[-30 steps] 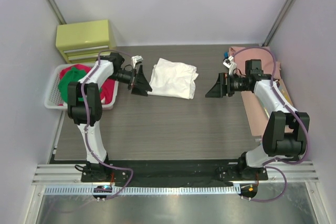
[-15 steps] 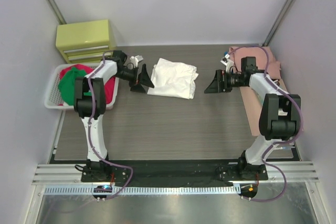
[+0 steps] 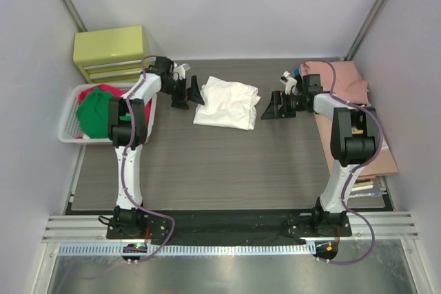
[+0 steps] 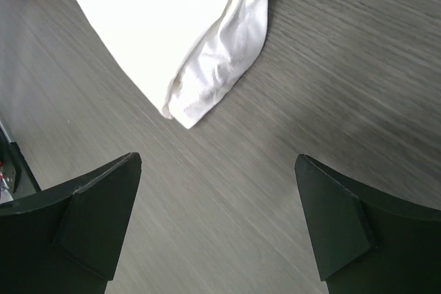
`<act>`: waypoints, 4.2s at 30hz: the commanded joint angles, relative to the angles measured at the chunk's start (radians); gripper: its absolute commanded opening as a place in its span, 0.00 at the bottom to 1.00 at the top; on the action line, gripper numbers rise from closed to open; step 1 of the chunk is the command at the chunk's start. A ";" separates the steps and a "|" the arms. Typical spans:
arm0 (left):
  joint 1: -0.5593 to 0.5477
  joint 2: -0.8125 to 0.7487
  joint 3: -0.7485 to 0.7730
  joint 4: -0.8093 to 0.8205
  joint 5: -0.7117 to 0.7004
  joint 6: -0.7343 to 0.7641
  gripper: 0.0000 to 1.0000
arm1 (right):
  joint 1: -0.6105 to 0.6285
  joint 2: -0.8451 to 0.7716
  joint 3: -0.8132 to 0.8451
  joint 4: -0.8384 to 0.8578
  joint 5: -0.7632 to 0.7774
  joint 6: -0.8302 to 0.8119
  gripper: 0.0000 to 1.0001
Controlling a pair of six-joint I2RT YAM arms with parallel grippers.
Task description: Fold and stack the t-shirts
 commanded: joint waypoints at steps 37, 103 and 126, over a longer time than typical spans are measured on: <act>-0.045 0.179 -0.016 0.257 0.391 -0.333 0.61 | 0.211 0.390 0.229 0.560 -0.157 0.514 1.00; 0.074 -0.070 -0.360 0.064 0.296 -0.073 0.87 | 0.032 -0.077 -0.184 0.143 -0.076 0.121 1.00; -0.176 -0.643 -0.556 0.541 -1.062 0.118 0.95 | 0.033 -0.427 -0.386 0.238 0.258 0.020 1.00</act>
